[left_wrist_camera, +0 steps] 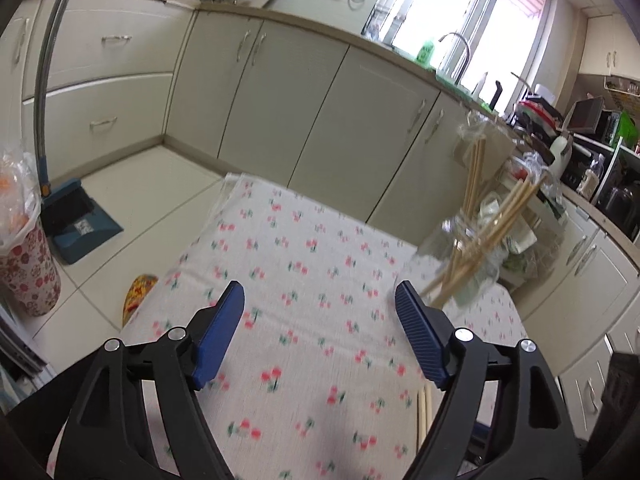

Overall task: Organize utensils
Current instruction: 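Move both tools back to the last sticks on the cloth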

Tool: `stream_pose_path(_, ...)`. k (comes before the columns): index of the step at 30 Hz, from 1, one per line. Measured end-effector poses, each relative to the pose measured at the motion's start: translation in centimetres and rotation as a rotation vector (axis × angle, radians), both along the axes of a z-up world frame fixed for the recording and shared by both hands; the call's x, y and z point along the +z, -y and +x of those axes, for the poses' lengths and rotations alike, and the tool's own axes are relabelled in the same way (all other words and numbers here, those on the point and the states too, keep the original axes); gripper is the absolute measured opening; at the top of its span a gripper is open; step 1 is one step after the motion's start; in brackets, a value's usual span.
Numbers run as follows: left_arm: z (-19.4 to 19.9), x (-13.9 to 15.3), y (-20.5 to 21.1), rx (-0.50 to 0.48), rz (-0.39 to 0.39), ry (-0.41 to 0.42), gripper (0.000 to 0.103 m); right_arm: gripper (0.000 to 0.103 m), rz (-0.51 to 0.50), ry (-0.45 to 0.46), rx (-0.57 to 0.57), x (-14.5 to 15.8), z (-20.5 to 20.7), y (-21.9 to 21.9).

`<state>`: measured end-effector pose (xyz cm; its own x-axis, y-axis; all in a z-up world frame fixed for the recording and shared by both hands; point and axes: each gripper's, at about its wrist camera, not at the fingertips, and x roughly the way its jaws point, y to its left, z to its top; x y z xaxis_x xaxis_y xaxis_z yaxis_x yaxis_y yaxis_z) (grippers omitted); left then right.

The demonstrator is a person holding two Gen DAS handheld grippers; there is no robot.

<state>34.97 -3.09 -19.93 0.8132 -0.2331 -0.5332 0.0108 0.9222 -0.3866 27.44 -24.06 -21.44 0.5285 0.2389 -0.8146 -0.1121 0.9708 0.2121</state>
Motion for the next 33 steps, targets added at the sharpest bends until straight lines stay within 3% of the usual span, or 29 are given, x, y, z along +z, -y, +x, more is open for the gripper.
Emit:
stream_pose_path(6,-1.4,-0.8,-0.4,-0.026,0.001,-0.069,0.075,0.021,-0.098,-0.02,-0.002,-0.8,0.1,-1.1)
stream_pose_path(12,-1.5,-0.8,1.3,-0.118,0.061,-0.128,0.076,0.015,-0.165,-0.035,0.026,-0.9,-1.2,-0.4)
stream_pose_path(18,-1.8,-0.9,6.9,-0.278,0.201,-0.186,0.076,0.014,-0.11,-0.04,0.022,-0.8,-2.5,2.4)
stream_pose_path(27,-2.0,-2.2,13.2,-0.37,0.413,-0.243,0.075,0.014,-0.034,-0.046,-0.02,-0.4,-4.7,6.1)
stream_pose_path(30,-2.1,-2.8,13.9,-0.381,0.447,-0.255,0.062,0.015,-0.03,-0.047,-0.04,-0.4,-4.5,6.0)
stream_pose_path(31,-2.2,-2.7,13.9,-0.383,0.449,-0.247,0.051,0.019,-0.024,-0.044,-0.048,-0.4,-4.3,5.8)
stream_pose_path(32,-2.2,-2.7,13.8,-0.381,0.451,-0.242,0.034,0.021,-0.021,-0.042,-0.05,-0.5,-4.2,5.8)
stream_pose_path(33,-2.3,-2.6,13.7,-0.382,0.454,-0.239,0.026,0.021,-0.025,-0.035,-0.046,-0.5,-4.0,5.4)
